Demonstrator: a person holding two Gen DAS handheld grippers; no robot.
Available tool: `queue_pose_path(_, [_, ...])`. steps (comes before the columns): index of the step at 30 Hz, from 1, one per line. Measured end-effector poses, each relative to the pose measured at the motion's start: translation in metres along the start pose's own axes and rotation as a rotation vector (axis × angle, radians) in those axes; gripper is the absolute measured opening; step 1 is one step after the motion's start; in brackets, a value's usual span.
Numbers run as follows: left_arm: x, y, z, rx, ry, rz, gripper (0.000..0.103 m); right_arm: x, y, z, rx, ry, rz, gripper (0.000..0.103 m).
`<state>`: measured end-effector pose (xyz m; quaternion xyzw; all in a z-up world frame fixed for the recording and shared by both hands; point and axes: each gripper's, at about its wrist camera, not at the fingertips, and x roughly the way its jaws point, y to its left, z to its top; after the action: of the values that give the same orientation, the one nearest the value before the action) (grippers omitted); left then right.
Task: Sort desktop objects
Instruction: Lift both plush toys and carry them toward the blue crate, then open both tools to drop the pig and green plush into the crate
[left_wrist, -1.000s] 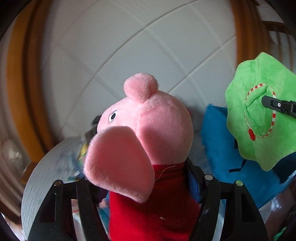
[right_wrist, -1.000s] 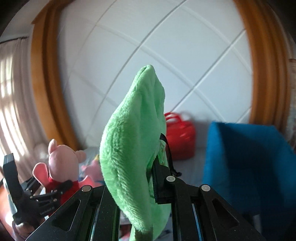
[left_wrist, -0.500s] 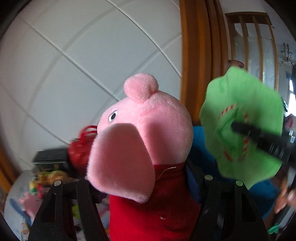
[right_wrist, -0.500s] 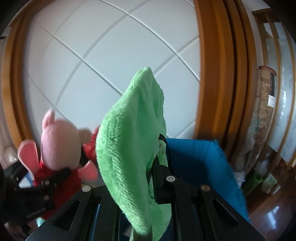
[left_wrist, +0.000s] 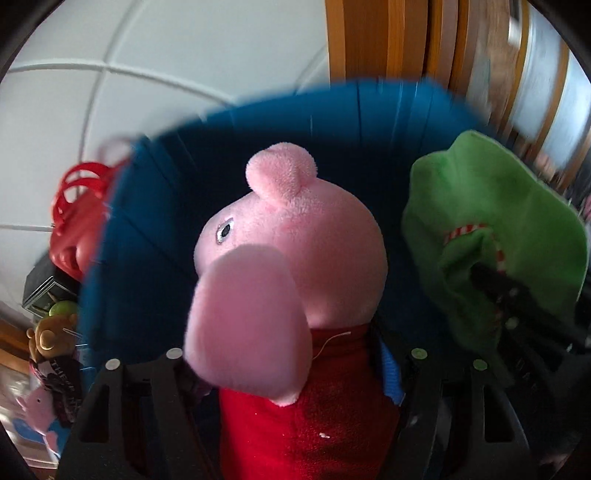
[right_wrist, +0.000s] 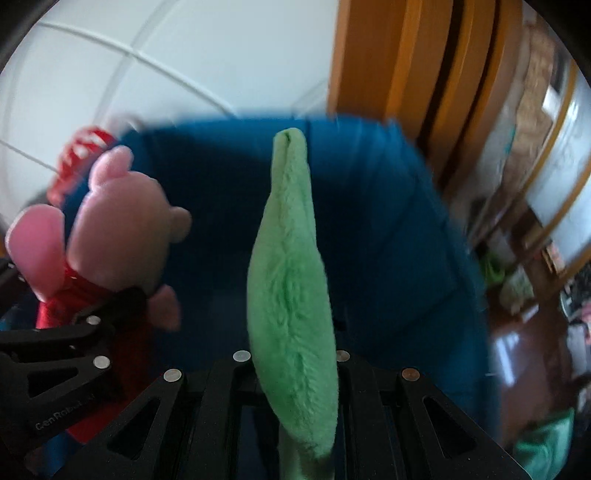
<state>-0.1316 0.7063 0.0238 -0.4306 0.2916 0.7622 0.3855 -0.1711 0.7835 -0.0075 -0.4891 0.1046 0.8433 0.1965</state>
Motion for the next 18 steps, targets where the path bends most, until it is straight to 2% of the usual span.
queue_pose_path(3, [0.03,-0.013,-0.003,0.046,0.085,0.028,0.07,0.036,-0.004,-0.013,0.018,0.087,-0.02,0.012])
queue_pose_path(4, [0.032,-0.014,-0.003,0.058,0.09,0.04,0.071,0.046,-0.005,-0.016,0.029,0.127,-0.015,0.012])
queue_pose_path(6, [0.025,-0.017,-0.001,0.068,0.04,0.059,0.071,0.051,-0.003,-0.019,0.029,0.145,-0.019,0.012])
queue_pose_path(8, [0.019,-0.015,0.002,0.059,0.004,0.053,0.081,0.049,0.001,-0.02,0.025,0.139,-0.041,0.014])
queue_pose_path(10, [0.019,-0.013,0.004,0.048,0.014,0.051,0.081,0.045,0.006,-0.022,0.018,0.129,-0.06,0.02])
queue_pose_path(11, [0.021,-0.016,0.0,0.041,0.032,0.047,0.081,0.041,0.008,-0.023,0.02,0.119,-0.051,0.034])
queue_pose_path(12, [0.022,-0.013,-0.003,0.028,0.053,0.041,0.081,0.039,0.009,-0.024,0.026,0.114,-0.027,0.056])
queue_pose_path(13, [0.024,-0.014,-0.004,0.02,0.066,0.037,0.081,0.036,0.011,-0.025,0.036,0.111,-0.003,0.07])
queue_pose_path(14, [0.024,-0.011,-0.006,0.003,0.074,0.048,0.081,0.036,0.009,-0.026,0.04,0.108,-0.004,0.079])
queue_pose_path(16, [0.026,-0.005,-0.006,-0.006,0.082,0.049,0.081,0.032,0.012,-0.027,0.039,0.109,0.014,0.079])
queue_pose_path(18, [0.03,-0.005,-0.006,-0.011,0.096,0.053,0.081,0.033,0.007,-0.023,0.034,0.122,-0.01,0.079])
